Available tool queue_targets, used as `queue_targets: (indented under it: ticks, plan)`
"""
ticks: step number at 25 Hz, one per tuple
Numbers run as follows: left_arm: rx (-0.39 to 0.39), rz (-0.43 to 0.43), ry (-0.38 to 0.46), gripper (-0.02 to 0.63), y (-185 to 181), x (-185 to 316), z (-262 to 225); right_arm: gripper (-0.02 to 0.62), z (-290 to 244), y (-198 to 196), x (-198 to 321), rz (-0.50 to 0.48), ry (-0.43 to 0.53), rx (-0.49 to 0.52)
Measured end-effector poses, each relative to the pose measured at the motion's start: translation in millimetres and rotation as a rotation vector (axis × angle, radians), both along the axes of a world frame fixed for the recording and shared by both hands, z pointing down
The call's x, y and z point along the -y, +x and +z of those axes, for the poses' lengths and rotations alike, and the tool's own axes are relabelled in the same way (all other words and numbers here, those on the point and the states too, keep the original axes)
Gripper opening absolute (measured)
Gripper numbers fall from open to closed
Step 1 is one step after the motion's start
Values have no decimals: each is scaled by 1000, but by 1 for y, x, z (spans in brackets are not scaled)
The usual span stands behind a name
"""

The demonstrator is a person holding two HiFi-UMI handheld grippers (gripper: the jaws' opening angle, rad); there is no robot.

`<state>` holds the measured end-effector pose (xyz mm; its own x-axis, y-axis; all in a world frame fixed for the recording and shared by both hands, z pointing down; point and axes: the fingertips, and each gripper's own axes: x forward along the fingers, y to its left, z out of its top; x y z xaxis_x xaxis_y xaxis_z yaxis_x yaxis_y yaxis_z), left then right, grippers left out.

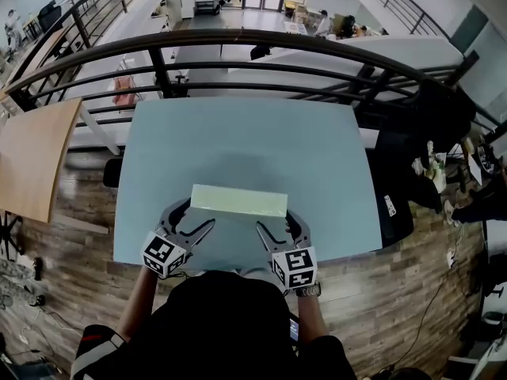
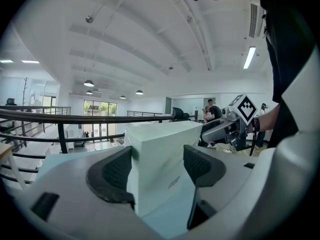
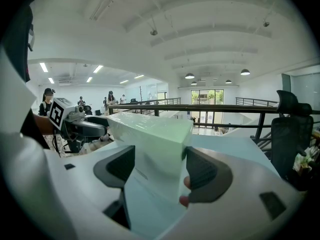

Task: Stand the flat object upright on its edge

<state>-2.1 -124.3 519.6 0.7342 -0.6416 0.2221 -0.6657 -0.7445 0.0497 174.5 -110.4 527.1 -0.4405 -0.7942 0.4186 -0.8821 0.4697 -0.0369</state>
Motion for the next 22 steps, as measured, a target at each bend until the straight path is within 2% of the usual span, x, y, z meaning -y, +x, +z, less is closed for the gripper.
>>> queue_targets:
  ticks: [22]
  plan:
    - [-7, -41, 29, 315, -1, 17, 1, 311, 3, 3, 13, 40, 15, -37]
